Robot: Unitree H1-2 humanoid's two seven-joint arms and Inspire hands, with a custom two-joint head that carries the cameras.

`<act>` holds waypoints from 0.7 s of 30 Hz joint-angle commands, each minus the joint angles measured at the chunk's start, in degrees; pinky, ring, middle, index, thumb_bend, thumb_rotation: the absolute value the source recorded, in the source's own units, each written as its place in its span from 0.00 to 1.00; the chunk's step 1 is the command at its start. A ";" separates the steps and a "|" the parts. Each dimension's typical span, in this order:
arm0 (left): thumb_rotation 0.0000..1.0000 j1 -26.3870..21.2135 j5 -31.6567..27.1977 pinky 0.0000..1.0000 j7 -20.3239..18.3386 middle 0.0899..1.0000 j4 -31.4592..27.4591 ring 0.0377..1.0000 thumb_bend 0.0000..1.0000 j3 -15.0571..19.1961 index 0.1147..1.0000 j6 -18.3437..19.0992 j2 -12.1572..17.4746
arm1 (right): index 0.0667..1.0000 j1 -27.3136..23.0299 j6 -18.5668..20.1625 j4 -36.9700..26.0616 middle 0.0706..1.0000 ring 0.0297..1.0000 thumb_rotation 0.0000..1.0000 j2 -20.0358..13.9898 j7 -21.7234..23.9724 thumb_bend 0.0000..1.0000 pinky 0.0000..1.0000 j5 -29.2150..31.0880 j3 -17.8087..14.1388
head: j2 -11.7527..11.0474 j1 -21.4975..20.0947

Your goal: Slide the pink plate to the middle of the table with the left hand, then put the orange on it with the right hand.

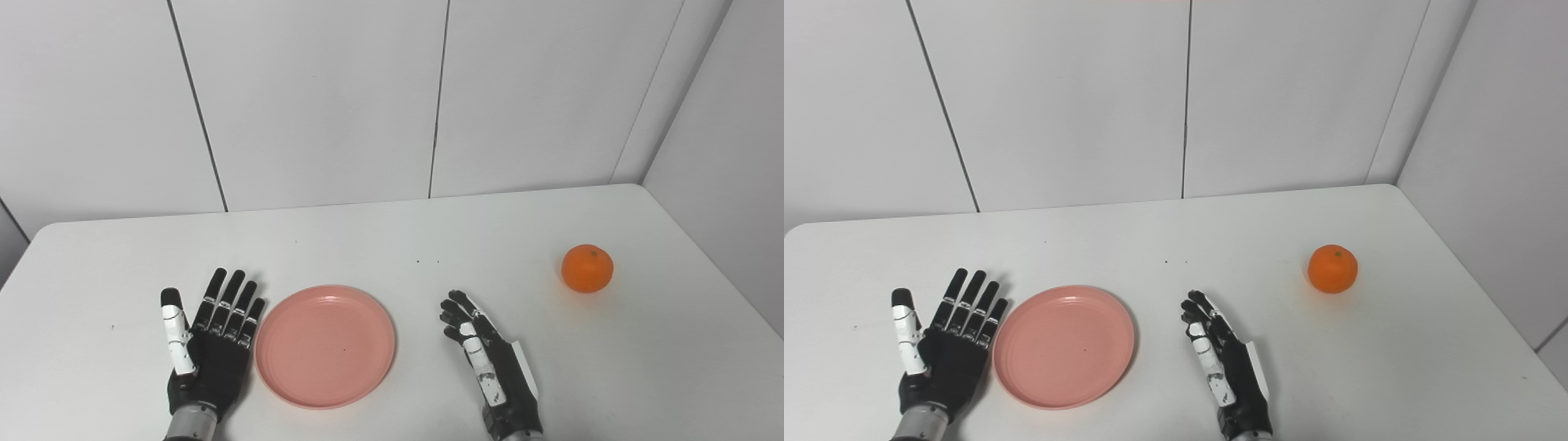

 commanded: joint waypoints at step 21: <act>0.66 -0.18 0.96 1.00 1.36 0.84 2.23 0.91 0.75 0.42 0.83 1.25 0.54 | 0.83 -12.66 11.42 -11.46 0.82 0.81 0.86 -11.70 -2.22 0.77 0.76 -31.43 -3.88 | -0.38 0.07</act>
